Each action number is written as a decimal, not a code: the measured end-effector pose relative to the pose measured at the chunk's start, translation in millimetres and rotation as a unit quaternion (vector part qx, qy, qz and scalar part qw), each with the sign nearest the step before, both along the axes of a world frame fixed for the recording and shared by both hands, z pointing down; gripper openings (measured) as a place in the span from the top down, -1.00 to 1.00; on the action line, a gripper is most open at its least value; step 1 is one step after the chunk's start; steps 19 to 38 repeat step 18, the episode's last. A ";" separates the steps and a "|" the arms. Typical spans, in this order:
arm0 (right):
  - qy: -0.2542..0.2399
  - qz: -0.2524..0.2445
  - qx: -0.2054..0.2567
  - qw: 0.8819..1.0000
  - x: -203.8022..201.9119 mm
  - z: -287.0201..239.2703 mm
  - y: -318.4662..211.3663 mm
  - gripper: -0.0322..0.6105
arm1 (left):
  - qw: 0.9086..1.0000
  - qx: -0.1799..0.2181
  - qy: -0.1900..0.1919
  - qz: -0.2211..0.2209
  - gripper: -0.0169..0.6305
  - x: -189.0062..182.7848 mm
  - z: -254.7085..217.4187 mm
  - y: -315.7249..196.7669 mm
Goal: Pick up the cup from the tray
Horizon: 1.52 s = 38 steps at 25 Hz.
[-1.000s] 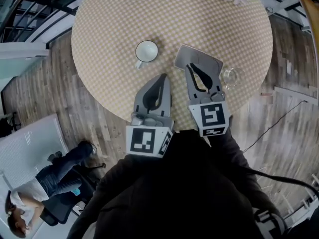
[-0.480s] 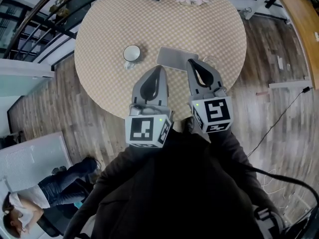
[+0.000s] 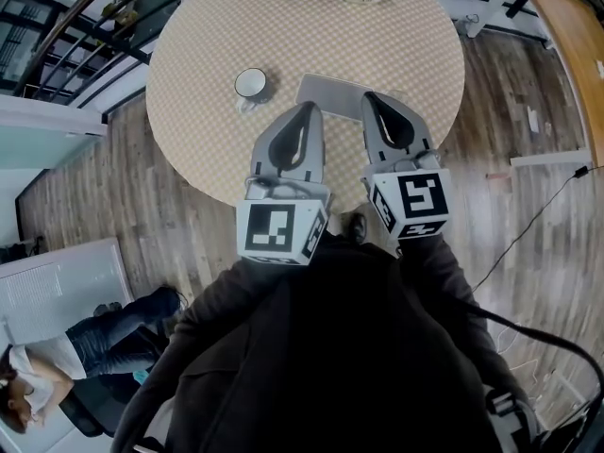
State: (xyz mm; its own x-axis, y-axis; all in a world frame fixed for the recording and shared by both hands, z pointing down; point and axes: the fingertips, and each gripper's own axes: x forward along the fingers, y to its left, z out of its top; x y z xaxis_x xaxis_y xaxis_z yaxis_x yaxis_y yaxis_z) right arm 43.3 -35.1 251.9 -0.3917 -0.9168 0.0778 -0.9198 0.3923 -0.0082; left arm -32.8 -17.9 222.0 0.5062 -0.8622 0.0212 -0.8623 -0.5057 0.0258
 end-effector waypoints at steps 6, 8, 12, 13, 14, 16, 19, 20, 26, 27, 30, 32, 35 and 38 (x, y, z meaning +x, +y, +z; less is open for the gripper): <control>-0.008 -0.004 -0.003 1.000 15.0 -3.1 -14.8 0.88 | 1.000 -0.003 -0.005 0.000 0.93 17.2 -3.4 -14.3; -0.009 -0.003 -0.004 1.000 17.2 -4.1 -19.0 0.88 | 1.000 -0.004 -0.007 0.001 0.94 18.6 -4.4 -18.0; -0.011 -0.003 -0.006 1.000 15.6 -2.2 -21.5 0.88 | 1.000 -0.006 -0.008 0.003 0.93 17.7 -3.0 -20.5; -0.011 -0.003 -0.006 1.000 15.5 -1.2 -21.6 0.88 | 1.000 -0.006 -0.009 0.003 0.93 18.0 -2.1 -20.2; -0.011 -0.002 -0.006 1.000 15.8 -0.3 -21.5 0.88 | 1.000 -0.006 -0.009 0.004 0.93 18.4 -1.2 -19.6; -0.012 -0.001 -0.006 1.000 16.6 1.2 -21.2 0.88 | 1.000 -0.007 -0.009 0.005 0.93 19.0 0.7 -18.5; -0.013 -0.001 -0.006 1.000 17.2 2.5 -20.6 0.88 | 1.000 -0.007 -0.009 0.005 0.94 19.1 2.5 -17.2; -0.013 -0.001 -0.006 1.000 17.2 2.5 -20.6 0.88 | 1.000 -0.007 -0.009 0.005 0.94 19.1 2.5 -17.2; -0.013 -0.001 -0.006 1.000 17.2 2.5 -20.6 0.88 | 1.000 -0.007 -0.009 0.005 0.94 19.1 2.5 -17.2; -0.013 -0.001 -0.006 1.000 17.2 2.5 -20.6 0.88 | 1.000 -0.007 -0.009 0.005 0.94 19.1 2.5 -17.2; -0.013 -0.001 -0.006 1.000 17.2 2.5 -20.6 0.88 | 1.000 -0.007 -0.009 0.005 0.94 19.1 2.5 -17.2; -0.013 -0.001 -0.006 1.000 17.2 2.5 -20.6 0.88 | 1.000 -0.007 -0.009 0.005 0.94 19.1 2.5 -17.2; -0.013 -0.001 -0.006 1.000 17.2 2.5 -20.6 0.88 | 1.000 -0.007 -0.009 0.005 0.94 19.1 2.5 -17.2; -0.013 -0.001 -0.006 1.000 17.2 2.5 -20.6 0.88 | 1.000 -0.007 -0.009 0.005 0.94 19.1 2.5 -17.2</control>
